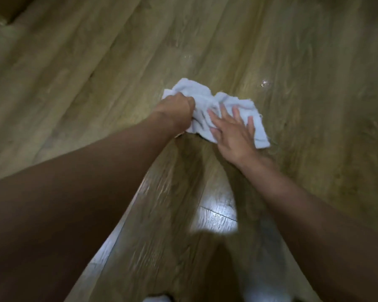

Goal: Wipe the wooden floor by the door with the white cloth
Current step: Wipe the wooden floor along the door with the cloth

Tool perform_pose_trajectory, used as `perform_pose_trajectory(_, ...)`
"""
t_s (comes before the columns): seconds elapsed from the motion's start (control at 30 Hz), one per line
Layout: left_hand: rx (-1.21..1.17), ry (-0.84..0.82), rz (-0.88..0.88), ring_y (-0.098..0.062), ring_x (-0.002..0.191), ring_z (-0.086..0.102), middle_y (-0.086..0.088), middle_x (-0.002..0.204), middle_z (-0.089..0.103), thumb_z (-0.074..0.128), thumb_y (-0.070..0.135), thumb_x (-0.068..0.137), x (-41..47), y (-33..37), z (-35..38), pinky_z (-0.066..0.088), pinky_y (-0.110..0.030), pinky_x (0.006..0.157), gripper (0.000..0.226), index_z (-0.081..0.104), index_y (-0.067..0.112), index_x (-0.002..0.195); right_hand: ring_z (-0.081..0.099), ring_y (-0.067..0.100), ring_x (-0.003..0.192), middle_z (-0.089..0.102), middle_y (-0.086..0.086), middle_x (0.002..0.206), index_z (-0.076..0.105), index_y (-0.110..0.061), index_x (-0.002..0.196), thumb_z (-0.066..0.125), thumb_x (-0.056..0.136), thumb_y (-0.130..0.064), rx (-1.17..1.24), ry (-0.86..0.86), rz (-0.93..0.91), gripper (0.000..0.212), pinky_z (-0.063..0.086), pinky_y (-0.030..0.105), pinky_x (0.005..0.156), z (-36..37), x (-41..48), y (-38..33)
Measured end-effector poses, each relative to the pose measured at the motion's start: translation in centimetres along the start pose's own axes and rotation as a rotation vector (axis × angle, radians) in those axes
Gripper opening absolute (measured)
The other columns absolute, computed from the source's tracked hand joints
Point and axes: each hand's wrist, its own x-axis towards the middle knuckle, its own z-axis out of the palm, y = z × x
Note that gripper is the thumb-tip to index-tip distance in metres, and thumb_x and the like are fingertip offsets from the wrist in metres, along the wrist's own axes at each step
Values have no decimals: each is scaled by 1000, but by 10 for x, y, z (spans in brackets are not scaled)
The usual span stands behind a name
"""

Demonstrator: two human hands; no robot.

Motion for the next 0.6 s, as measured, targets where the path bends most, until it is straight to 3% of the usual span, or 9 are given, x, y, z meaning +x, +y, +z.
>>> perform_pose_trajectory(0.07, -6, 53, 3, -34, 106, 55, -17, 119, 54, 48, 15, 91, 6, -10, 3, 47, -42, 84, 24, 55, 9, 113, 3, 22, 148, 14, -14, 159, 18, -39, 149, 28, 103, -33, -23, -9, -80, 47, -1, 50, 114, 1, -2, -5)
perform_pose_trajectory(0.17, 89, 24, 99, -33, 122, 47, -16, 139, 42, 46, 18, 94, -19, -3, 13, 41, -43, 96, 38, 48, 9, 130, 11, 17, 147, 23, -16, 156, 25, -40, 147, 31, 103, -35, -32, 8, -152, 45, -2, 38, 115, 2, -38, 13)
perform_pose_trajectory(0.23, 147, -29, 209, -32, 138, 30, -18, 152, 24, 42, 25, 98, -43, 7, 24, 31, -40, 107, 52, 29, 7, 146, 12, 14, 147, 25, -15, 155, 30, -42, 145, 28, 100, -41, -10, 34, -106, 45, -3, 32, 115, 1, -57, 27)
perform_pose_trajectory(0.3, 193, -50, 266, -28, 142, 27, -20, 155, 18, 41, 32, 99, -56, -1, 25, 31, -36, 106, 60, 19, 7, 149, 12, 15, 147, 25, -13, 156, 32, -43, 144, 26, 98, -44, -21, 67, -11, 47, 0, 38, 115, 2, -50, 26)
perform_pose_trajectory(0.37, 353, 57, 279, -13, 115, 58, -12, 132, 56, 59, 47, 83, -49, -17, 16, 46, -27, 85, 60, 56, 9, 130, 8, 20, 147, 19, -11, 158, 28, -43, 146, 29, 100, -42, -46, 52, 71, 46, 1, 49, 114, 9, -29, 7)
perform_pose_trajectory(0.4, 400, -24, 168, -9, 96, 66, -6, 112, 68, 66, 52, 72, -53, -22, -4, 48, -24, 74, 58, 70, 10, 111, 5, 21, 148, 13, -10, 160, 24, -42, 147, 30, 101, -41, -61, 25, 78, 47, 1, 53, 114, 12, -17, -6)
perform_pose_trajectory(0.43, 476, -43, 108, -13, 94, 67, -10, 109, 68, 66, 49, 73, -49, -32, -9, 48, -25, 74, 55, 71, 7, 109, 2, 22, 148, 9, -11, 160, 20, -42, 148, 30, 101, -41, -71, -7, 50, 48, -1, 54, 114, 14, -5, -20)
perform_pose_trajectory(0.5, 502, -81, 157, -30, 124, 49, -19, 130, 47, 44, 27, 97, -36, -45, -6, 35, -31, 94, 52, 39, -3, 140, 0, 22, 148, 7, -12, 160, 17, -40, 149, 29, 101, -41, -55, -64, -65, 49, -3, 53, 115, 16, 5, -38)
perform_pose_trajectory(0.6, 337, -37, 129, -37, 143, 18, -26, 153, 17, 23, 19, 104, -41, -30, 1, 19, -36, 111, 52, 8, -5, 148, 13, 20, 147, 22, -12, 157, 25, -37, 148, 29, 102, -40, -46, -32, -220, 47, 2, 45, 116, 16, -17, -27)
